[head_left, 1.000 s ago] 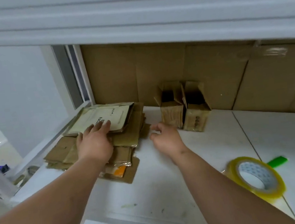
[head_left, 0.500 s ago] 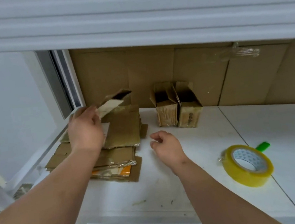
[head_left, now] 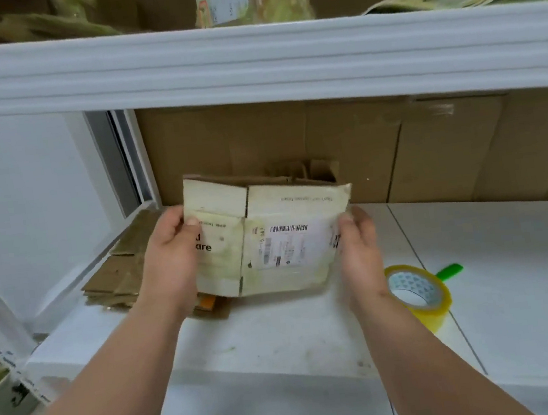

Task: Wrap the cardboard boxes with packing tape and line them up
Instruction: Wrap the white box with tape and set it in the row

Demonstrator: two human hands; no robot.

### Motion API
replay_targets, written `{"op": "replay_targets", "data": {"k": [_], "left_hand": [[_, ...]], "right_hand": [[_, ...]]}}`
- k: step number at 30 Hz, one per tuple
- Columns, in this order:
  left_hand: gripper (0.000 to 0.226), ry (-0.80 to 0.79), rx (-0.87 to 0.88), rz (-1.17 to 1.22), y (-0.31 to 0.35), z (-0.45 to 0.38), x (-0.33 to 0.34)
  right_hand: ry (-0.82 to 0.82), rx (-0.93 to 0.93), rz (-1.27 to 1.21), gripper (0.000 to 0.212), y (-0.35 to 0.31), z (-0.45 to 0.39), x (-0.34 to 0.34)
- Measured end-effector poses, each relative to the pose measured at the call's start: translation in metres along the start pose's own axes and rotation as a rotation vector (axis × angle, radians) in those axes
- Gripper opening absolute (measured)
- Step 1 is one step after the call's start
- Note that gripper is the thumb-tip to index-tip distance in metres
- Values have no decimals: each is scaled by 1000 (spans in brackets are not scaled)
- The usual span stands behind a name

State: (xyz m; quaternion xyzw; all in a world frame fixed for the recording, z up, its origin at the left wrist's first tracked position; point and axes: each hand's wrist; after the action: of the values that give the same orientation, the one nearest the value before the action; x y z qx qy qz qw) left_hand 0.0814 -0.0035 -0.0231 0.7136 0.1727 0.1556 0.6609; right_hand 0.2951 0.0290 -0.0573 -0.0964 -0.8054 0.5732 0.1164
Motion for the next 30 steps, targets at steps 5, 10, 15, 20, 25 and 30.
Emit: {"op": "replay_targets", "data": {"k": [5,10,15,20,25,30], "left_hand": [[22,-37,-77,73,-18,46,34],[16,-13,-81,-14,-35,81,59],[13,-78,-150,95,-30,101,71],[58,-338,-209,112,-15,102,69],[74,-461,-169,39,-14,85,56],[53,-471,-186,150,-17,72,50]], "right_hand": [[-110,66,-104,29,-11,22,-67],[-167,17,-66,34,-13,49,-114],[-168,-36,-46,33,-21,59,-130],[-201,-79,-43,34,-33,63,-128],[-300,-149,53,31,-37,66,-107],[-290,-230,162,26,-38,63,-85]]}}
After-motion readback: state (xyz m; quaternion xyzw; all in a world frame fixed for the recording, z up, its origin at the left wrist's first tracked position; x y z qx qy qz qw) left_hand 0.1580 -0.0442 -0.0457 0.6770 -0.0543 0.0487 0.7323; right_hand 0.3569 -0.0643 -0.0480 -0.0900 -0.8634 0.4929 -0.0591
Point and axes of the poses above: each hand's wrist, its own z-axis away from the middle knuckle, its own x-axis out of the palm, y = z × x, and after that the axes turned 11 degrees about -x, right-handed
